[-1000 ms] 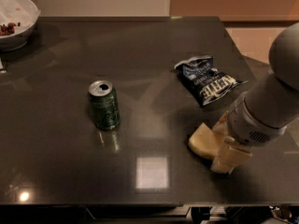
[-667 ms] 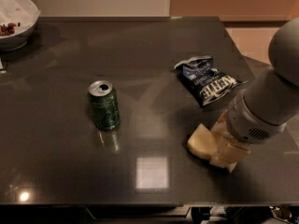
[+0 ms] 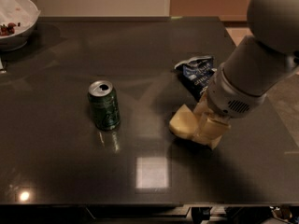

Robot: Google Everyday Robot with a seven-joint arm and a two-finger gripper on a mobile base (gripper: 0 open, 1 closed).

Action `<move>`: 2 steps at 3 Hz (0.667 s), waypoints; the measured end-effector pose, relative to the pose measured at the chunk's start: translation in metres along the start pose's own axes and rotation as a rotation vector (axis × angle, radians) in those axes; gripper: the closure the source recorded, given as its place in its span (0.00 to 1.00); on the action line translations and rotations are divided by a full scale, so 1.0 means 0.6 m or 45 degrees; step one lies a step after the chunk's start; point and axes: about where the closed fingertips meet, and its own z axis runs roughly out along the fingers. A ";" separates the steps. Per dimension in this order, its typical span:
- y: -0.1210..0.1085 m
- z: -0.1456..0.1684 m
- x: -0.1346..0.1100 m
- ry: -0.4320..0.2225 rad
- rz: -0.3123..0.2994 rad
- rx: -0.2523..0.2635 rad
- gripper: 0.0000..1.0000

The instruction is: Move sponge near green can

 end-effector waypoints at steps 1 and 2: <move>-0.020 0.002 -0.056 -0.035 -0.044 0.003 1.00; -0.035 0.025 -0.104 -0.058 -0.090 -0.016 1.00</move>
Offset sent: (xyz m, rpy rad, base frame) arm 0.0524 0.0927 -0.0031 0.0589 -0.0086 0.1198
